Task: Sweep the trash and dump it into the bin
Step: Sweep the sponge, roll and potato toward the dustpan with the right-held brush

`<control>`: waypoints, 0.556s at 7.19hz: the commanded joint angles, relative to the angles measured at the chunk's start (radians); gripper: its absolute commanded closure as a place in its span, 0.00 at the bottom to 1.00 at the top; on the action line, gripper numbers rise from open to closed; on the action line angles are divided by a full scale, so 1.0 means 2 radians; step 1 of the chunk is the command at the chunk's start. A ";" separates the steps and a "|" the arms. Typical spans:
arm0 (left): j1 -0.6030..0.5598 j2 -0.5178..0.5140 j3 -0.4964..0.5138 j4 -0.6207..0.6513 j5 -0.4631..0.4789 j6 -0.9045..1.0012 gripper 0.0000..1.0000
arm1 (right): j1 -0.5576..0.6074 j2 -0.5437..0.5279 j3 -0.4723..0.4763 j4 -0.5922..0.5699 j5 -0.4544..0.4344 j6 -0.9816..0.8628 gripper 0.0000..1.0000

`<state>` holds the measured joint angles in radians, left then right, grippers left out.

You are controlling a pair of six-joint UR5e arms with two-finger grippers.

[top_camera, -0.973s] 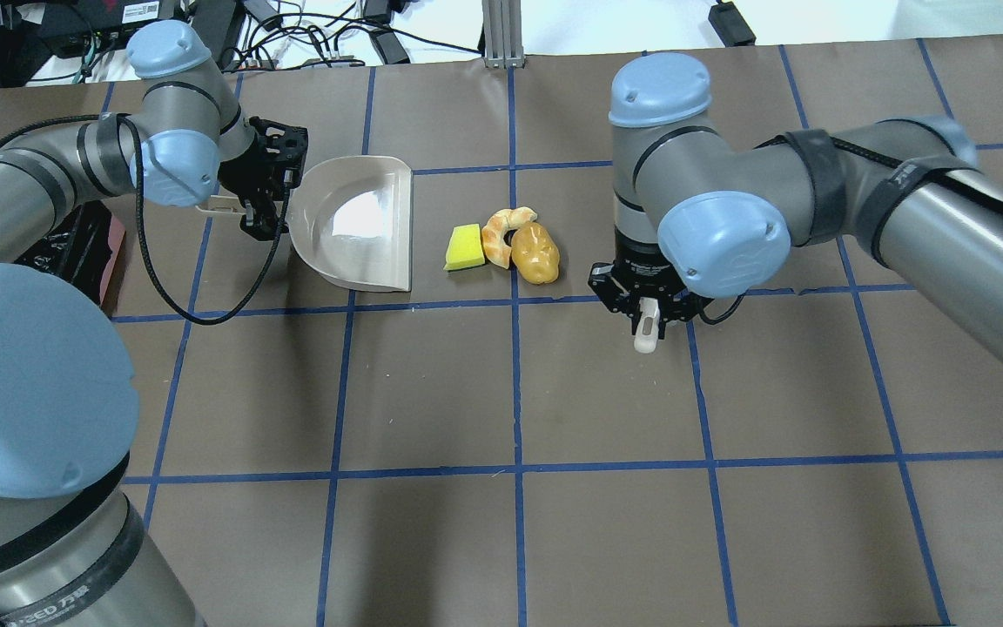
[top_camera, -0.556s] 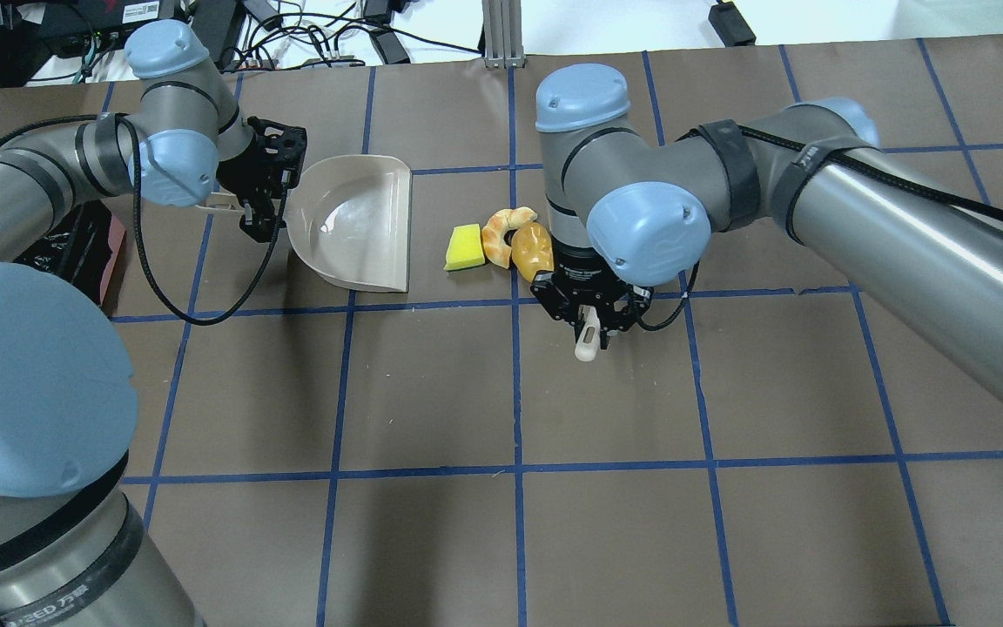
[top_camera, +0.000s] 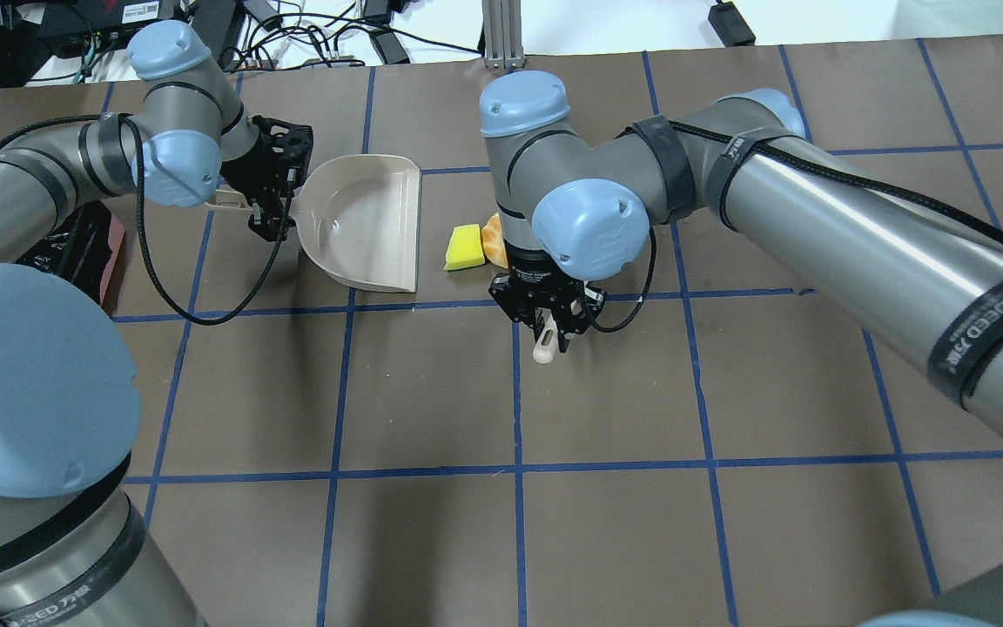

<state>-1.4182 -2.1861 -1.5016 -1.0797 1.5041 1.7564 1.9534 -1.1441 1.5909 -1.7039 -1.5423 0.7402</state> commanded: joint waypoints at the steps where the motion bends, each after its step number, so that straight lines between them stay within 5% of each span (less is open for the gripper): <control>1: 0.000 -0.001 0.000 0.000 -0.001 0.001 1.00 | 0.009 0.011 -0.007 -0.014 0.003 0.012 1.00; 4: 0.000 -0.001 0.000 0.000 0.000 0.001 1.00 | 0.030 0.036 -0.012 -0.049 0.012 0.029 1.00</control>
<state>-1.4166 -2.1873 -1.5025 -1.0793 1.5036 1.7589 1.9933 -1.0979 1.5706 -1.7687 -1.5218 0.7786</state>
